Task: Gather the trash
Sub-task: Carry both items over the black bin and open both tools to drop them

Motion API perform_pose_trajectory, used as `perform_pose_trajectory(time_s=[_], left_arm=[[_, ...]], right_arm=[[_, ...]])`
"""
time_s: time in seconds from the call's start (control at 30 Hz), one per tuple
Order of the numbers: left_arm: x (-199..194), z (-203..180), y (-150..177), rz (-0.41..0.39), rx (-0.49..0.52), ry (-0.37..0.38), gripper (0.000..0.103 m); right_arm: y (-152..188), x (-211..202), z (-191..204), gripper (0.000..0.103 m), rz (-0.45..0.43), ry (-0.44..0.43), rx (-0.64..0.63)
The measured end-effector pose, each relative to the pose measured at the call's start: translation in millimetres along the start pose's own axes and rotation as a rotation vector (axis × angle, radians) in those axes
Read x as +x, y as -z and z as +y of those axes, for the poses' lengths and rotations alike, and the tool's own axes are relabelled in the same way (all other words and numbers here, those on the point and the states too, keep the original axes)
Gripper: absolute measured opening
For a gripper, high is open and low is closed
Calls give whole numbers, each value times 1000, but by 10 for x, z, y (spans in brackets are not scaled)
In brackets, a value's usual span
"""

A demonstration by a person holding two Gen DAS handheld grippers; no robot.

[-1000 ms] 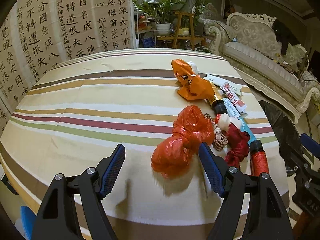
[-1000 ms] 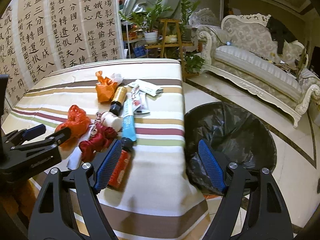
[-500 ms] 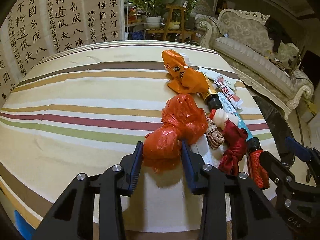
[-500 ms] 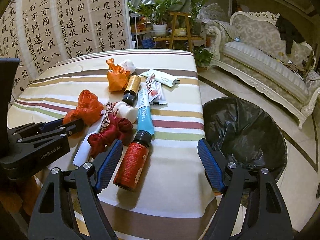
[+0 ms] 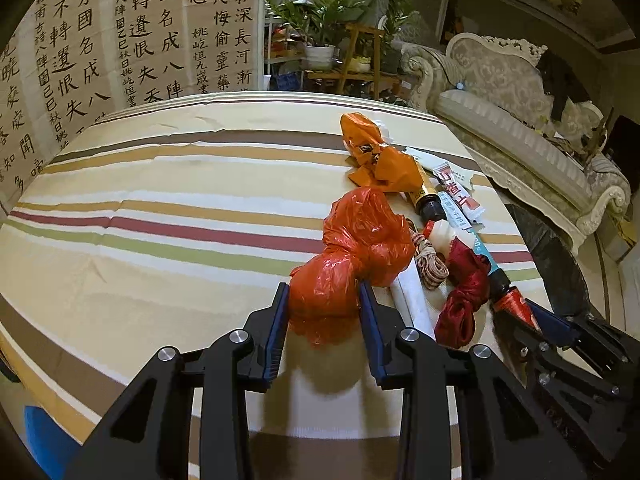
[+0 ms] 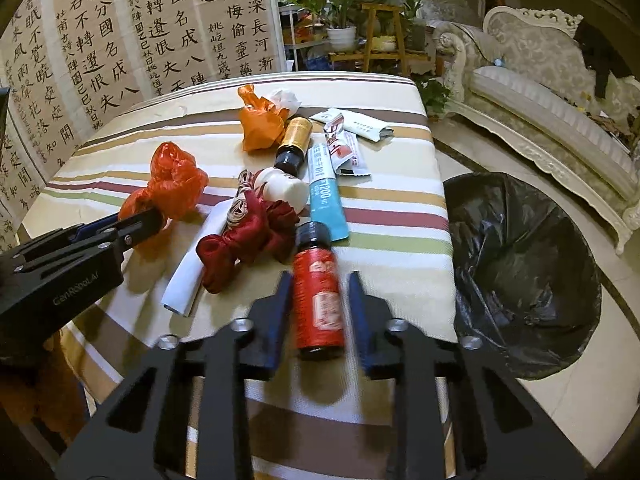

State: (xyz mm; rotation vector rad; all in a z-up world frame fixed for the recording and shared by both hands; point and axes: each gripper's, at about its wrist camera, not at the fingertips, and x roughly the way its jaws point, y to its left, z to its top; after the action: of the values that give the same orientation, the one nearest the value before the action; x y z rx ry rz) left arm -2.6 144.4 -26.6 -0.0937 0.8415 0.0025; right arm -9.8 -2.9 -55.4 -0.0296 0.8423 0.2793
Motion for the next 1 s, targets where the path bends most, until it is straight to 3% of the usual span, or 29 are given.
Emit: perform_pose_trajectory(time_s=[0.43, 1.0], left_arm=[[-193, -211, -7, -65, 5, 9, 34], [-42, -1197, -123, -83, 153, 114, 34]], right_arm=[[28, -167, -194, 23, -56, 19, 33], [70, -379, -1267, 23, -139, 194, 198]])
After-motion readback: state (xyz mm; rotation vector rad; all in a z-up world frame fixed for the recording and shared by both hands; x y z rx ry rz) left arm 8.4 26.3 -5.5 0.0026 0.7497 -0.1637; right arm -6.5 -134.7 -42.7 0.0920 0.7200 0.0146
